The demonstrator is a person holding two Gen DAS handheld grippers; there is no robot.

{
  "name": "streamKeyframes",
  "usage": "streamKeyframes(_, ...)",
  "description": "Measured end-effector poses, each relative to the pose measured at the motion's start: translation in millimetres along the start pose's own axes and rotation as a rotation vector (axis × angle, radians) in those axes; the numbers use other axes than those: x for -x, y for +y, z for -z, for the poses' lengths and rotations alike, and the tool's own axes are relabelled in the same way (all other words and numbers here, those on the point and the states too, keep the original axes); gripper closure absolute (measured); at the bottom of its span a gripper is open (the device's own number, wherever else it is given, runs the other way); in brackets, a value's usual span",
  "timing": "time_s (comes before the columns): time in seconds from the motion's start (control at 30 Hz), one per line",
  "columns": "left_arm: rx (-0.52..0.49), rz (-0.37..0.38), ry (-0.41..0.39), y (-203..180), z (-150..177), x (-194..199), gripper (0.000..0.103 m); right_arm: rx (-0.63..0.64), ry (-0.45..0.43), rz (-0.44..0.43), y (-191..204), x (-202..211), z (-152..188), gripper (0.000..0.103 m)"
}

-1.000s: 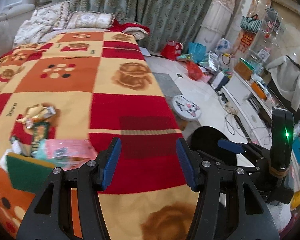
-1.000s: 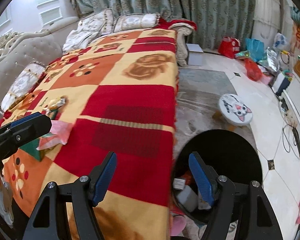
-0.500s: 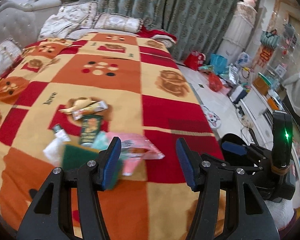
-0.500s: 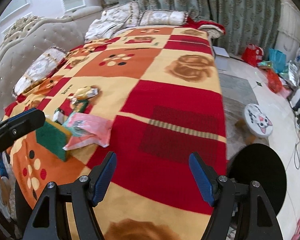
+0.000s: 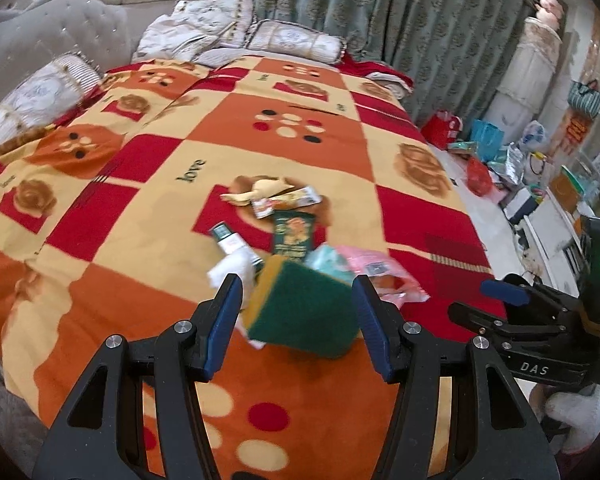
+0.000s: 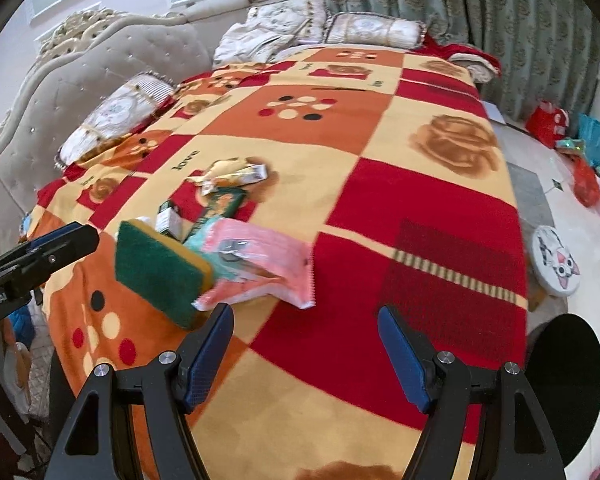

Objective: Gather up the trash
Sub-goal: 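Move both open grippers back over the trash on the bed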

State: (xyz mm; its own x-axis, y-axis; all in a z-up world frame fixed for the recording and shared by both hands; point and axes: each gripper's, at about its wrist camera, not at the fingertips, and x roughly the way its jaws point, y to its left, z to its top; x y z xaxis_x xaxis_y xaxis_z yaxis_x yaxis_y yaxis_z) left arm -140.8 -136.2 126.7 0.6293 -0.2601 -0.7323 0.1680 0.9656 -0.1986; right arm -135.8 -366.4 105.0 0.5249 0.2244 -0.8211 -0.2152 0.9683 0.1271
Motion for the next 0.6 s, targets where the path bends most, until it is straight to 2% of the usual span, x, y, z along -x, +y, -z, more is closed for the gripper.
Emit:
streamKeyframes(0.3, 0.03, -0.04, 0.035, 41, 13, 4, 0.047, 0.053, 0.025, -0.054, 23, -8, -3, 0.031)
streamKeyframes(0.43, 0.06, -0.061, 0.052, 64, 17, 4, 0.047, 0.062, 0.021, -0.124, 30, -10, -6, 0.031)
streamKeyframes(0.6, 0.083, -0.075, 0.061, 79, 18, 1, 0.047, 0.149, 0.016, -0.169, 59, -18, -9, 0.031)
